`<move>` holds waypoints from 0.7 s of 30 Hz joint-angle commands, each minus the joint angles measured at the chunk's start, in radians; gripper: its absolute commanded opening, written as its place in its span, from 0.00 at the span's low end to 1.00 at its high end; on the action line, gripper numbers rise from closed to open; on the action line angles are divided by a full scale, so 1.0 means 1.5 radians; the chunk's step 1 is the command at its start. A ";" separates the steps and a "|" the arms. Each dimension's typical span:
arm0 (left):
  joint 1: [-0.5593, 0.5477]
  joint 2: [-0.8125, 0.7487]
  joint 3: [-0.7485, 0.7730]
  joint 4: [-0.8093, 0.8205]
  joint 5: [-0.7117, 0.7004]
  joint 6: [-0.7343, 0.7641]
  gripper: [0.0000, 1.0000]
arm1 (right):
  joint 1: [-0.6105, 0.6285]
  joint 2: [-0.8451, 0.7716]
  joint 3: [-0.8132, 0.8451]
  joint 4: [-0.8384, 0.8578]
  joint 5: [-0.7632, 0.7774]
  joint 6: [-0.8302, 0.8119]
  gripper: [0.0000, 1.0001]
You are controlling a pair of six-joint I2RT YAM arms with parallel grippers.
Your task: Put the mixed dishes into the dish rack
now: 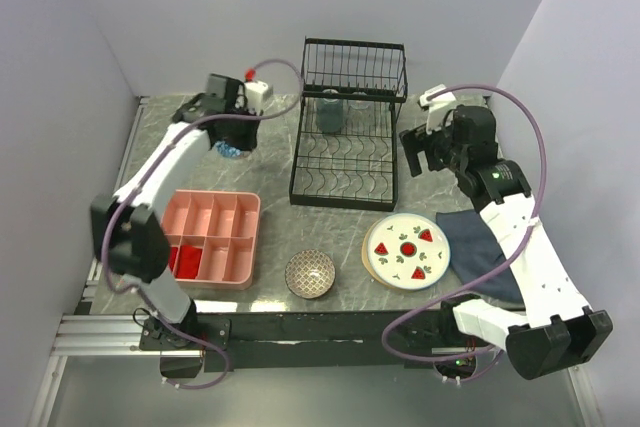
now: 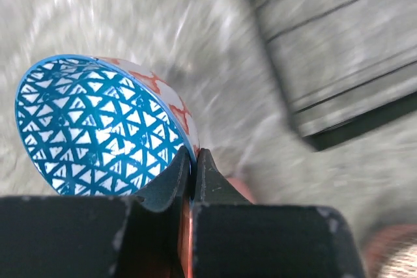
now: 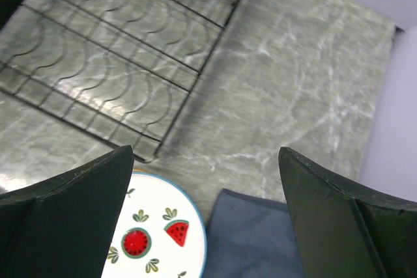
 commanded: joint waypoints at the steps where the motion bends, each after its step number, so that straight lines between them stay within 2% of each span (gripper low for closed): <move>1: 0.009 -0.134 -0.099 0.180 0.265 -0.060 0.01 | -0.030 0.011 0.045 -0.021 0.028 0.022 1.00; 3: 0.012 -0.177 -0.168 0.279 0.345 -0.103 0.01 | -0.040 0.007 0.050 -0.035 0.026 0.040 1.00; 4: 0.016 -0.222 -0.252 0.343 0.383 -0.165 0.01 | -0.043 0.006 0.050 -0.044 0.027 0.050 1.00; 5: 0.018 -0.243 -0.295 0.498 0.439 -0.208 0.01 | -0.045 0.003 0.050 -0.052 0.028 0.056 1.00; 6: 0.018 -0.260 -0.336 0.582 0.454 -0.256 0.01 | -0.045 0.003 0.049 -0.061 0.045 0.059 1.00; 7: 0.018 -0.278 -0.402 0.651 0.466 -0.350 0.01 | -0.047 0.006 0.048 -0.072 0.052 0.059 1.00; 8: 0.018 -0.280 -0.426 0.779 0.490 -0.389 0.01 | -0.049 0.004 0.038 -0.074 0.080 0.057 1.00; 9: 0.016 -0.276 -0.459 0.828 0.498 -0.431 0.01 | -0.052 0.001 0.031 -0.074 0.093 0.056 1.00; 10: 0.016 -0.253 -0.469 0.879 0.508 -0.516 0.01 | -0.056 -0.001 0.026 -0.072 0.104 0.055 1.00; 11: 0.015 -0.237 -0.475 0.920 0.515 -0.558 0.01 | -0.060 -0.004 0.019 -0.074 0.122 0.055 1.00; 12: 0.013 -0.216 -0.486 1.032 0.540 -0.602 0.01 | -0.070 -0.004 0.018 -0.076 0.124 0.054 1.00; 13: 0.012 -0.171 -0.492 1.098 0.548 -0.703 0.01 | -0.075 -0.004 0.018 -0.082 0.125 0.055 1.00; 14: 0.011 -0.148 -0.498 1.165 0.551 -0.751 0.01 | -0.079 -0.009 0.015 -0.083 0.124 0.051 1.00; 15: 0.006 -0.124 -0.499 1.292 0.557 -0.795 0.01 | -0.088 -0.011 0.013 -0.083 0.128 0.049 1.00; 16: 0.002 -0.071 -0.490 1.333 0.563 -0.866 0.01 | -0.093 -0.013 0.009 -0.085 0.129 0.048 1.00; 18: -0.007 -0.019 -0.455 1.402 0.582 -0.929 0.01 | -0.102 -0.018 0.004 -0.085 0.132 0.044 1.00; 19: -0.010 0.025 -0.447 1.472 0.582 -0.985 0.01 | -0.110 -0.020 0.001 -0.086 0.133 0.043 1.00; 21: -0.017 0.063 -0.424 1.512 0.582 -1.041 0.01 | -0.120 -0.021 -0.002 -0.088 0.132 0.041 1.00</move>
